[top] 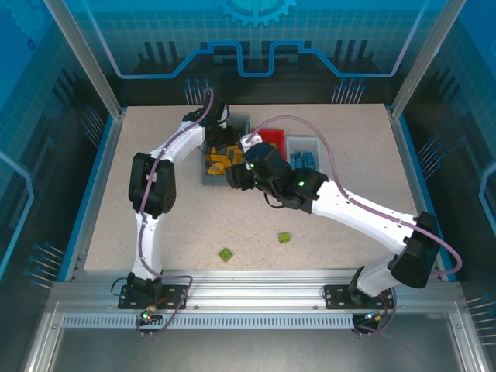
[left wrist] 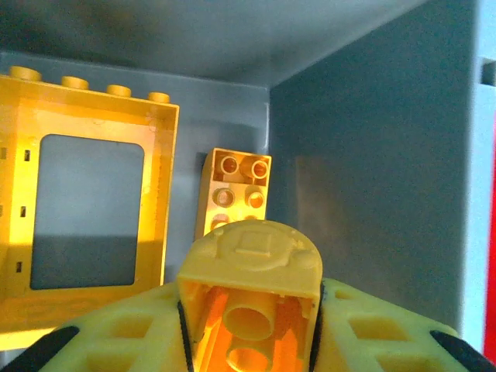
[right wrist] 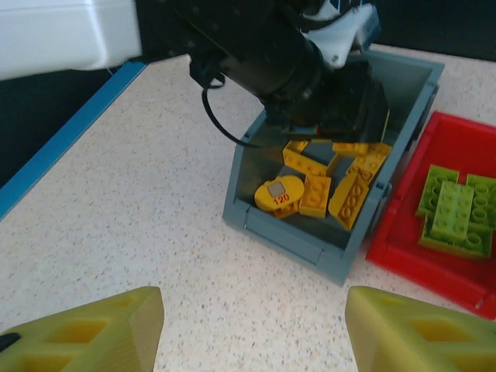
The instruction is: Sort the legos into containers by color
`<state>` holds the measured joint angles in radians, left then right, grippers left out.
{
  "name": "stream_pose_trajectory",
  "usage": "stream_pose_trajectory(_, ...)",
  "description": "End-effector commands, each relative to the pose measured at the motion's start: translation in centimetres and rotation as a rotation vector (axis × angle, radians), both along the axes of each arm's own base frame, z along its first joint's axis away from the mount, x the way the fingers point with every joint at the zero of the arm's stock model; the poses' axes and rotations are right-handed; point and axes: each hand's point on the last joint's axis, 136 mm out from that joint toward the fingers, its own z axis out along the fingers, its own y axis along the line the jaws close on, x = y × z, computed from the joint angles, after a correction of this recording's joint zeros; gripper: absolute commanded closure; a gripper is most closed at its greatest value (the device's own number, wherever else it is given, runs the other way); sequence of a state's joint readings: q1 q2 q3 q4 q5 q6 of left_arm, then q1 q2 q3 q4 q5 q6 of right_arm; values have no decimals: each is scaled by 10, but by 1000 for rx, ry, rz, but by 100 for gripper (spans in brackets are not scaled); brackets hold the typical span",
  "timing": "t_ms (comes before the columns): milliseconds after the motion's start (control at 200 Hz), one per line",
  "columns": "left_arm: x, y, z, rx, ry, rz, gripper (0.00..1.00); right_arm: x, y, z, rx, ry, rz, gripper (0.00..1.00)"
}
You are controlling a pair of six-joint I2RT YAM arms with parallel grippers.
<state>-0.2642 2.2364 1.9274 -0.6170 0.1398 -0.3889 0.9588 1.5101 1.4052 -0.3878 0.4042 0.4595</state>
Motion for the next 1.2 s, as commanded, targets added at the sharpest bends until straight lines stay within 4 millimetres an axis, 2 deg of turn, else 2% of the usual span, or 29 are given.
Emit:
stream_pose_trajectory(0,8,-6,6,-46,-11,-38,63,8,19,11,-48,-84,-19,35)
stream_pose_trajectory(100,6,-6,-2,-43,7,-43,59,6,32,6,-62,-78,0,35)
stream_pose_trajectory(180,3,-4,-1,-34,6,-41,48,5,36,3,-61,-71,7,35)
stream_pose_trajectory(235,2,-2,4,-26,-4,-35,41,3,36,1,-62,-63,11,35)
stream_pose_trajectory(360,-2,5,25,-28,-30,-16,36,-2,29,1,-60,-54,12,35)
stream_pose_trajectory(500,-12,9,62,-43,-87,10,37,-13,3,0,-50,-37,-29,35)
stream_pose_trajectory(635,-39,10,102,-92,-140,38,38,-35,-46,-29,-70,46,-122,37)
stream_pose_trajectory(640,-41,10,108,-96,-152,36,38,-35,-46,-29,-70,46,-122,37)
stream_pose_trajectory(645,-42,10,104,-95,-143,37,38,-36,-48,-30,-70,50,-124,37)
stream_pose_trajectory(760,-94,1,130,-124,-160,12,37,-63,-92,-66,-149,195,-193,36)
stream_pose_trajectory(835,-139,-12,143,-137,-185,-24,37,-82,-116,-93,-195,311,-212,33)
stream_pose_trajectory(915,-192,-23,143,-138,-178,-64,36,-99,-134,-120,-230,448,-213,32)
stream_pose_trajectory(1000,-247,-34,140,-163,-160,-119,34,-112,-141,-144,-240,567,-189,30)
stream_pose_trajectory(1080,-295,-44,135,-207,-148,-175,33,-115,-142,-165,-241,646,-172,29)
stream_pose_trajectory(1195,-348,-50,122,-223,-113,-231,32,-111,-139,-187,-251,706,-158,29)
